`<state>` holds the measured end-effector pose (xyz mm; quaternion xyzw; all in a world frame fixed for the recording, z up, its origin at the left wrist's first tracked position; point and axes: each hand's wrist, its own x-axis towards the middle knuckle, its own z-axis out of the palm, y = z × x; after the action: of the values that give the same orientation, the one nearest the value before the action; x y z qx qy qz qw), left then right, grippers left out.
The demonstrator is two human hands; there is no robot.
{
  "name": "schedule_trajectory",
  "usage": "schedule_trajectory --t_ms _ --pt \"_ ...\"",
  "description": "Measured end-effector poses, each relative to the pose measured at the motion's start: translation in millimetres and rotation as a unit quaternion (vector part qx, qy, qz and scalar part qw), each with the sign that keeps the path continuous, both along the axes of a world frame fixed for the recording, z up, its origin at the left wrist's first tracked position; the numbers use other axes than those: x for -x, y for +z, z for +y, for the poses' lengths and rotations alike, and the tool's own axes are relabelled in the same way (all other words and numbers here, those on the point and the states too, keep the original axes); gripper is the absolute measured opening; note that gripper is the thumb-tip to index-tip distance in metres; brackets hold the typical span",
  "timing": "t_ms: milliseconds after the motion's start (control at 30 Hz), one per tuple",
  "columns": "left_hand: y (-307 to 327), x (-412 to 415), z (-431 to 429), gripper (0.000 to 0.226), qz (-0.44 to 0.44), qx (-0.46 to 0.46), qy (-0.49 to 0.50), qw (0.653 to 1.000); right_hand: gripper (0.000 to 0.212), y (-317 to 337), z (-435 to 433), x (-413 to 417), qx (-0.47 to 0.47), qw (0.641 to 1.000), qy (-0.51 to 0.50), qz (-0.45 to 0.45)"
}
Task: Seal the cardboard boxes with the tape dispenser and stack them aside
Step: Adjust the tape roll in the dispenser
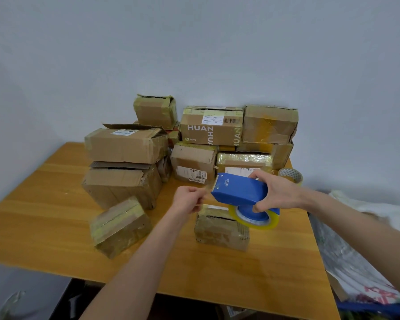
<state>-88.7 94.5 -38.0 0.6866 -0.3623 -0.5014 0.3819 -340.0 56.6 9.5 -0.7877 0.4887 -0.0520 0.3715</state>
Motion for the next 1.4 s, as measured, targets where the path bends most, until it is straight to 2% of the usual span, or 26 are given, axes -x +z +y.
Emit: schedule_trajectory --t_ms 133,333,433,533,633,867,1067,1100,1167,1200,1267,1333,1400 --pt "-4.9 -48.3 3.0 0.011 -0.046 -0.006 0.025 0.999 0.056 -0.9 -0.4 24.2 0.001 0.999 -0.011 0.036" --pt "-34.8 -33.4 7.2 0.018 -0.068 0.006 0.058 0.996 0.058 -12.0 3.6 27.5 -0.007 0.997 -0.007 0.073" --pt "-51.0 -31.3 8.8 0.022 -0.076 -0.004 0.080 0.994 0.057 -22.4 7.3 25.2 -0.014 0.998 -0.029 0.058" --pt "-61.9 -33.3 10.1 0.022 -0.070 -0.014 0.113 0.991 0.059 -27.6 8.8 11.6 -0.012 0.998 -0.035 0.042" --pt "-69.2 -37.8 11.6 0.019 -0.073 -0.012 0.120 0.990 0.064 -32.4 8.3 -1.9 0.002 0.997 -0.026 0.073" --pt "-94.1 -38.4 6.4 0.019 -0.121 -0.047 0.105 0.986 0.061 -32.2 2.3 -17.7 0.012 0.988 -0.003 0.153" --pt "-122.0 -33.3 4.2 0.024 -0.182 -0.076 0.054 0.979 0.059 -33.7 -0.5 -24.7 0.012 0.987 -0.004 0.159" --pt "-126.2 -30.8 5.4 0.028 -0.183 -0.093 0.030 0.978 0.059 -34.0 -0.8 -25.1 0.014 0.987 -0.005 0.160" --pt "-133.1 -29.2 11.3 0.055 -0.185 -0.159 -0.026 0.970 0.059 -35.5 -0.8 -25.6 0.021 0.986 -0.006 0.163" --pt "-134.9 -29.9 15.7 0.059 -0.209 -0.165 -0.048 0.963 0.060 -36.6 -0.4 -25.7 0.025 0.986 -0.006 0.163" --pt "-133.2 -30.5 20.6 0.050 -0.296 -0.076 -0.034 0.952 0.060 -38.4 0.1 -26.3 0.031 0.987 -0.008 0.158" --pt "-115.4 -21.7 25.9 0.043 -0.338 0.079 -0.009 0.938 0.060 -39.1 -0.5 -28.8 0.034 0.987 -0.005 0.159" --pt "-100.6 -8.7 26.3 0.051 -0.375 0.205 -0.101 0.898 0.060 -38.4 -1.4 -32.1 0.038 0.985 0.002 0.166"
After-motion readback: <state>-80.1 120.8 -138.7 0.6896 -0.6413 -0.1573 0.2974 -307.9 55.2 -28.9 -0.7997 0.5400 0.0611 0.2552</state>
